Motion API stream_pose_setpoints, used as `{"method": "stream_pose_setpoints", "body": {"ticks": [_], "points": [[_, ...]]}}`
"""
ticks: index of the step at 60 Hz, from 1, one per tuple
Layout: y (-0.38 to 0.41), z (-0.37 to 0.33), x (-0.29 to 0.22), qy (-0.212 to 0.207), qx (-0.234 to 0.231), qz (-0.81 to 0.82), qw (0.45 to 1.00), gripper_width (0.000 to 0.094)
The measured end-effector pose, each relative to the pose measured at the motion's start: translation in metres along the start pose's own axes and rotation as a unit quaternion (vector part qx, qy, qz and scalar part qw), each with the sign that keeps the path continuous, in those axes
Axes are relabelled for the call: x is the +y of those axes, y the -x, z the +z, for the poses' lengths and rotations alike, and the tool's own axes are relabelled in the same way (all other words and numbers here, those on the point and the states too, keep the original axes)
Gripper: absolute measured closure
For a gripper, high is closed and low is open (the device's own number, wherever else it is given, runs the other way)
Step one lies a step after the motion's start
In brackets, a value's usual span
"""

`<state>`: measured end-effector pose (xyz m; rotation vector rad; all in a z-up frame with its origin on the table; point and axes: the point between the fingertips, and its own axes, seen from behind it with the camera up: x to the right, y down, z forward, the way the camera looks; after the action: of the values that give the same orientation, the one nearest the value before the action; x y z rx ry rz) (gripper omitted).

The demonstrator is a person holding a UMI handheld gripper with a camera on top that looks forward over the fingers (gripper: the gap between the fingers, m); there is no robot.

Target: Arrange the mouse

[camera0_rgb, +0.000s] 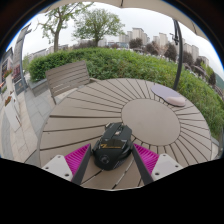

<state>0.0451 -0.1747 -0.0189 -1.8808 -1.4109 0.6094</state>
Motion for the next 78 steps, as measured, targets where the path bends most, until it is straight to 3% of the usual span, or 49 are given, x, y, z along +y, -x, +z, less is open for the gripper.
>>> {"method": "stream_pose_setpoints", "body": {"ticks": [20,26,41,49,65,78], "points": [[0.015,0.040,-0.032,-0.001,-0.028,-0.001,1.000,0.0116],[0.017,0.042,-0.032,0.001,-0.032,-0.016,0.999,0.0264],[0.027,0.041,-0.037,0.005,-0.060,-0.045,0.997,0.0411],[0.025,0.022,-0.048,0.004,-0.072,-0.045,0.996,0.0410],[-0.065,-0.038,-0.154,-0.032,-0.070,-0.026,0.997,0.0411],[-0.206,0.009,-0.255,-0.065,-0.018,-0.028,0.997,0.0411]]}}
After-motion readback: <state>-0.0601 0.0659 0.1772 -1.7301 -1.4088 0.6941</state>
